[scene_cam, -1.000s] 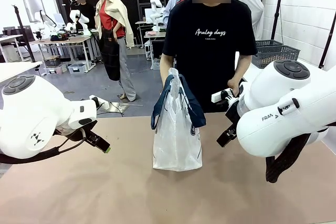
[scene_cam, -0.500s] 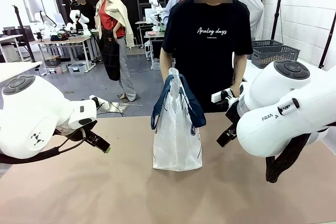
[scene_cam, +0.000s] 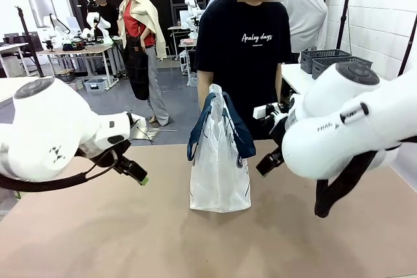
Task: Transfer purchased items from the store into the shopping bag.
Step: Open the Reusable shopping bag in the center of the table.
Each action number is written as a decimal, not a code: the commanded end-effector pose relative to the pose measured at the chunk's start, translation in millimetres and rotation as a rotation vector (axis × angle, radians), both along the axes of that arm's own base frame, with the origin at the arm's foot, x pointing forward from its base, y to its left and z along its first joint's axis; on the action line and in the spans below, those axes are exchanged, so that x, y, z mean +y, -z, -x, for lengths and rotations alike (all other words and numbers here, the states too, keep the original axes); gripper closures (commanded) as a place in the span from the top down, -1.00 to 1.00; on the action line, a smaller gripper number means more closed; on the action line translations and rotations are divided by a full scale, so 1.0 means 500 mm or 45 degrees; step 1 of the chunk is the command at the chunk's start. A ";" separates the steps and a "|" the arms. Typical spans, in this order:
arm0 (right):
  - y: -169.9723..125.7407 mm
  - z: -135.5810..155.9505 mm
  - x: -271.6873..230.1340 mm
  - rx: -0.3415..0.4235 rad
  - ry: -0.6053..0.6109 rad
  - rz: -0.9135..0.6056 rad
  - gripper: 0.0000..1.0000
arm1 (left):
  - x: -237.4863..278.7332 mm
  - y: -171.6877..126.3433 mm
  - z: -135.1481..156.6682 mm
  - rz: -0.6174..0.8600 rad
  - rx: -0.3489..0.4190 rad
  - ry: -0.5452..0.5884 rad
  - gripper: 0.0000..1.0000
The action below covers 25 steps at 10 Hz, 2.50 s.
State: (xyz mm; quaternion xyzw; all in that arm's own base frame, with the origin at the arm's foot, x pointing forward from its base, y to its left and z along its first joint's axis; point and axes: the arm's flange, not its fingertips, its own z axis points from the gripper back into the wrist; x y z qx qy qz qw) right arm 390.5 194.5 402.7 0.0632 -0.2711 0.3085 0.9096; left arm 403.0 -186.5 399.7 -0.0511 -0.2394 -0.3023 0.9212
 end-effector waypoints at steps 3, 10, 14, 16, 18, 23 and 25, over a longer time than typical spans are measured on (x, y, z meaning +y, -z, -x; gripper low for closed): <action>-0.174 -0.035 -0.016 0.197 0.065 -0.051 1.00 | -0.058 -0.146 -0.047 0.106 0.082 -0.116 1.00; -0.372 -0.106 -0.053 0.159 0.146 -0.076 1.00 | -0.128 -0.276 -0.123 0.170 0.099 -0.104 1.00; -0.386 -0.152 -0.028 0.219 0.158 -0.107 1.00 | -0.201 -0.303 -0.136 0.254 0.145 -0.328 1.00; -0.413 -0.231 0.003 0.273 0.208 -0.136 1.00 | -0.247 -0.341 -0.162 0.258 0.135 -0.421 1.00; -0.438 -0.311 0.034 0.311 0.201 -0.129 1.00 | -0.281 -0.357 -0.193 0.278 0.152 -0.411 1.00; -0.407 -0.335 0.046 0.345 0.231 -0.168 1.00 | -0.301 -0.344 -0.191 0.313 0.231 -0.388 1.00; -0.397 -0.387 0.069 0.453 0.352 -0.301 1.00 | -0.325 -0.350 -0.195 0.383 0.284 -0.450 1.00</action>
